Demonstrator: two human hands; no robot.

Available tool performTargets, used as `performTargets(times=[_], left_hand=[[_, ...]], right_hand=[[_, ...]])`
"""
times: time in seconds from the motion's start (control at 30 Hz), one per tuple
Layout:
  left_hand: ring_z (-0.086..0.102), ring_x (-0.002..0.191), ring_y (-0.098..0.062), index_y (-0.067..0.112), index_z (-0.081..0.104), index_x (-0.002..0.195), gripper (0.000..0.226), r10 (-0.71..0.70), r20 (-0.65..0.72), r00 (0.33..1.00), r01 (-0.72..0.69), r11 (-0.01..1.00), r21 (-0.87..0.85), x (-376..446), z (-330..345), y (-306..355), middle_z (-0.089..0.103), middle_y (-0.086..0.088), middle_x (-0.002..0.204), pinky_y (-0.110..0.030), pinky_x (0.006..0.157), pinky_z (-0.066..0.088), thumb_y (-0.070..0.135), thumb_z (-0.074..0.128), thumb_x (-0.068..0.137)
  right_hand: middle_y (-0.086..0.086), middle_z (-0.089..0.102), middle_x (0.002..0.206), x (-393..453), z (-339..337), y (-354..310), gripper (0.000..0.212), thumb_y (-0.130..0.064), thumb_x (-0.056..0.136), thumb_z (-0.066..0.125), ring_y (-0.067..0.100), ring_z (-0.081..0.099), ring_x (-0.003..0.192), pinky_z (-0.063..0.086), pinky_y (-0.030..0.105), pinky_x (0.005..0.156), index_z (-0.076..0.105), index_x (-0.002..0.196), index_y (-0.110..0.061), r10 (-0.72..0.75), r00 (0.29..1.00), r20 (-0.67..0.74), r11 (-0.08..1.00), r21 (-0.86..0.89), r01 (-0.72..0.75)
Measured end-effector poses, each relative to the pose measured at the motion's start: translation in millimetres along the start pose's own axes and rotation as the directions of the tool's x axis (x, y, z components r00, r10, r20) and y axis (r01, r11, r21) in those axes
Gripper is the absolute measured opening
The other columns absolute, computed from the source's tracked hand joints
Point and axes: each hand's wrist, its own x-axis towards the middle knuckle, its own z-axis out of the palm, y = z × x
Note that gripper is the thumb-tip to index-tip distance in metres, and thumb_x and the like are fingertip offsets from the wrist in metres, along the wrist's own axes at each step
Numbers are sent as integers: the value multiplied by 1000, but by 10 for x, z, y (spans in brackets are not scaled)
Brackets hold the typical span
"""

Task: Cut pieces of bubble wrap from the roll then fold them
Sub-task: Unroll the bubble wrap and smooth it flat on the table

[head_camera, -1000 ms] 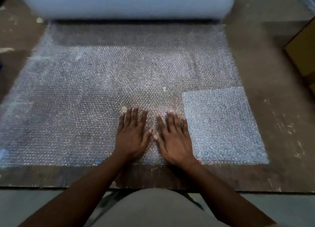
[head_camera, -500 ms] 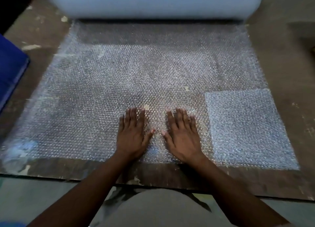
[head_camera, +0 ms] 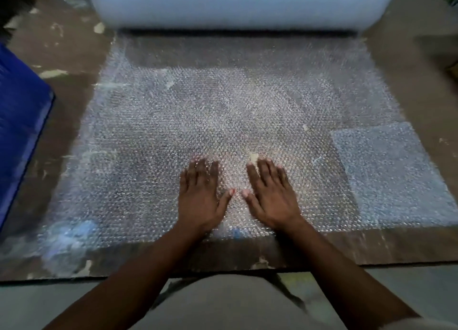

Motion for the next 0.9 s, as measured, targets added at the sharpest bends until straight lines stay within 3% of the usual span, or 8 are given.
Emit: performTargets(times=[0.2,0.3,0.47,0.57,0.73,0.9], left_hand=[[-4,165,-42,15,4,172,88,47,-50,998,-44,998,48,-16,-83,-557,7,-23,177,-61,132,2,71,19,106],[-6,165,-42,16,4,172,86,33,-1,999,-33,997,63,-91,-24,-749,1,-21,178,-61,132,2,69,16,106],[-18,164,-35,21,-5,172,85,31,11,999,-32,997,69,-130,8,-799,-15,-15,178,-59,132,-3,71,10,106],[-17,164,-34,20,-6,172,85,35,-15,999,-35,998,56,-140,-8,-825,-11,-17,178,-58,132,-2,71,12,106],[-3,165,-39,19,8,173,85,-61,-107,992,67,996,51,-57,-98,-1095,4,-21,178,-58,133,-1,70,18,105],[3,165,-41,22,12,173,86,-172,-114,978,177,984,31,-173,-31,-1282,6,-20,178,-61,132,5,73,19,104]], right_hand=[[12,-10,176,190,-47,-648,80,-62,108,14,32,-12,164,-10,50,131,-8,170,-18,112,992,-50,993,49,-109],[13,-5,178,289,84,-897,77,-60,109,20,32,-9,164,-7,50,131,-2,171,-19,109,992,-59,992,64,-106],[11,-6,178,263,154,-923,76,-63,109,13,29,-13,164,-9,51,131,-4,171,-22,113,992,-48,993,41,-112],[12,-11,177,249,121,-922,78,-66,109,10,30,-17,163,-10,52,131,-8,170,-20,106,994,-21,993,61,-104],[15,-13,176,480,59,-1055,78,-61,109,10,33,-17,162,-5,54,132,-11,169,-16,33,999,-31,996,78,-31],[10,-15,176,511,184,-1152,78,-63,108,8,30,-21,162,-7,54,131,-11,169,-18,-23,1000,-2,998,53,23]])
